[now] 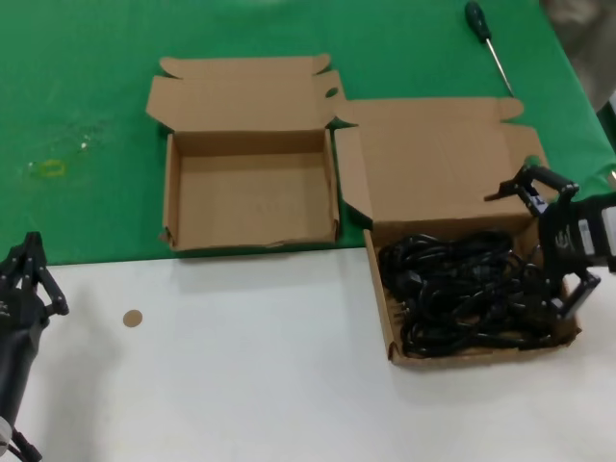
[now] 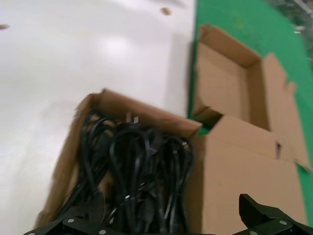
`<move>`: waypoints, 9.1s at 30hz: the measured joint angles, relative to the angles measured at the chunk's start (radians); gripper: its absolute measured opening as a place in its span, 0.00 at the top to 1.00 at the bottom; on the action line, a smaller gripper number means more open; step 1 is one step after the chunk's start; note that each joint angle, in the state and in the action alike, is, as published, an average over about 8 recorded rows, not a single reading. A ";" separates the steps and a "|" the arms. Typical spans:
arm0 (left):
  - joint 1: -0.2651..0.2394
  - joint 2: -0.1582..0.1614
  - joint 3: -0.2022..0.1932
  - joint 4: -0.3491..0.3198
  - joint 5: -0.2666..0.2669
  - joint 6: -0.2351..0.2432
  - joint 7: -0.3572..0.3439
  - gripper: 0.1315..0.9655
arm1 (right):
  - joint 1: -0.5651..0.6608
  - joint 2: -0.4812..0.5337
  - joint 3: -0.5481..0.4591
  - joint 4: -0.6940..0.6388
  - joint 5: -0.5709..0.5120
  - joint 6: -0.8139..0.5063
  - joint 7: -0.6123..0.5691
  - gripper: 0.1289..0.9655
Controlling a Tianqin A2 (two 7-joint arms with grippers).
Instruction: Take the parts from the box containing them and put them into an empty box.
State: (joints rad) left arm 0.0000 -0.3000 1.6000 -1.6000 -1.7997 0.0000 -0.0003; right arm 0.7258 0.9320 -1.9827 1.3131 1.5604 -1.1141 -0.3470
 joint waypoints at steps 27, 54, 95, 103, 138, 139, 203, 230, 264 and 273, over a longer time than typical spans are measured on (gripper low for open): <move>0.000 0.000 0.000 0.000 0.000 0.000 0.000 0.98 | 0.029 -0.051 -0.044 -0.036 -0.095 -0.041 -0.074 0.25; 0.000 0.000 0.000 0.000 0.000 0.000 0.000 0.98 | -0.016 -0.057 -0.047 -0.042 -0.130 0.000 -0.088 0.83; 0.000 0.000 0.000 0.000 0.000 0.000 0.000 0.98 | 0.133 -0.129 -0.006 0.087 -0.121 0.013 0.256 0.91; 0.000 0.000 0.000 0.000 0.000 0.000 0.000 0.98 | 0.192 -0.267 -0.068 0.059 -0.207 0.076 0.324 0.91; 0.000 0.000 0.000 0.000 0.000 0.000 0.000 0.98 | 0.334 -0.761 -0.214 -0.504 -0.360 0.432 0.068 0.91; 0.000 0.000 0.000 0.000 0.000 0.000 0.000 0.98 | 0.337 -0.767 -0.213 -0.523 -0.355 0.441 0.052 0.91; 0.000 0.000 0.000 0.000 0.000 0.000 0.000 0.89 | 0.197 -0.632 -0.106 -0.291 -0.330 0.509 0.206 0.03; 0.000 0.000 0.000 0.000 0.000 0.000 0.000 0.38 | -0.170 -0.632 0.089 -0.061 -0.103 0.750 0.262 0.00; 0.000 0.000 0.000 0.000 0.000 0.000 0.000 0.00 | -0.636 -0.632 0.335 0.231 0.184 1.055 0.333 0.00; 0.000 0.000 0.000 0.000 0.000 0.000 0.000 0.00 | -0.690 -0.632 0.364 0.265 0.218 1.091 0.342 0.00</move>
State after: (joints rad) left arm 0.0000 -0.3000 1.6000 -1.6000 -1.8000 0.0000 0.0000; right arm 0.0353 0.3000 -1.6187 1.5779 1.7783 -0.0231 -0.0053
